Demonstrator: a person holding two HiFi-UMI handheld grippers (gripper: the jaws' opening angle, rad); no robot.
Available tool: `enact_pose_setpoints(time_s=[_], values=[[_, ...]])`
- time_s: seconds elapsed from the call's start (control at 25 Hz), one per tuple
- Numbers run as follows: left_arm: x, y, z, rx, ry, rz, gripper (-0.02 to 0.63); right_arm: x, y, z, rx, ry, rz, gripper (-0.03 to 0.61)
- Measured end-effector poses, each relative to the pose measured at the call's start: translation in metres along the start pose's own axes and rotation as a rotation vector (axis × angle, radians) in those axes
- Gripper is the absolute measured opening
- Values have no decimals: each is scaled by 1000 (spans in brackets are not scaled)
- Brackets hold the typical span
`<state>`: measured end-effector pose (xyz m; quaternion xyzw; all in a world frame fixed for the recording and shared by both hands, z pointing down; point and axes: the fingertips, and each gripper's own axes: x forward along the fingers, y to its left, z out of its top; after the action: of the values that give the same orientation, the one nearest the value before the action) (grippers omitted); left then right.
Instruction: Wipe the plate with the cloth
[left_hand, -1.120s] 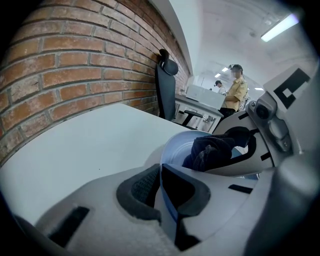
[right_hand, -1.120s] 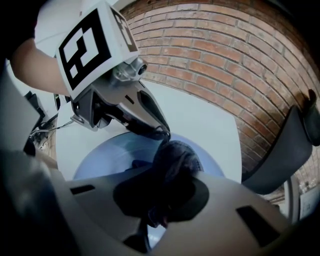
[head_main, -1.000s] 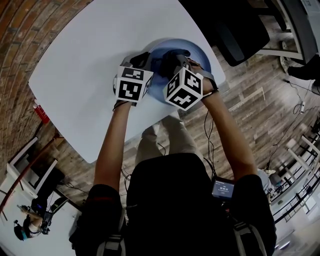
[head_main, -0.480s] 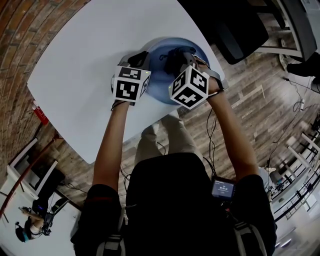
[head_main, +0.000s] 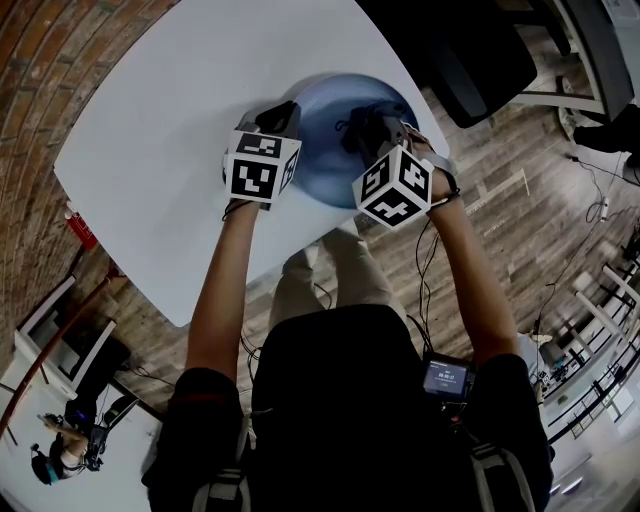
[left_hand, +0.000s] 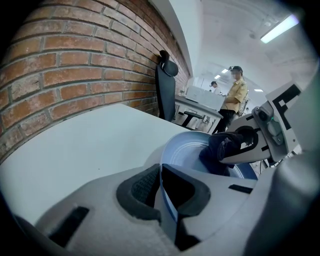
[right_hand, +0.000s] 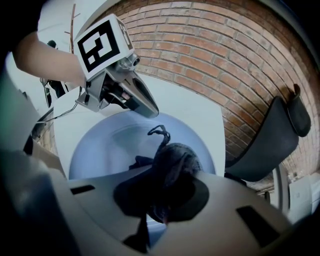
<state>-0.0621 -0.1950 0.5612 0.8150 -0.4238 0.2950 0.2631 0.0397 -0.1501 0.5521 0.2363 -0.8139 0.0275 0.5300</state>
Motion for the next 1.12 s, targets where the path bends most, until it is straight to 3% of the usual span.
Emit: enact_pose_setpoints(time_s=[1.12], values=[[1,-1,1,4,0,19,29,-21,53,-21,-4,12,89,41]])
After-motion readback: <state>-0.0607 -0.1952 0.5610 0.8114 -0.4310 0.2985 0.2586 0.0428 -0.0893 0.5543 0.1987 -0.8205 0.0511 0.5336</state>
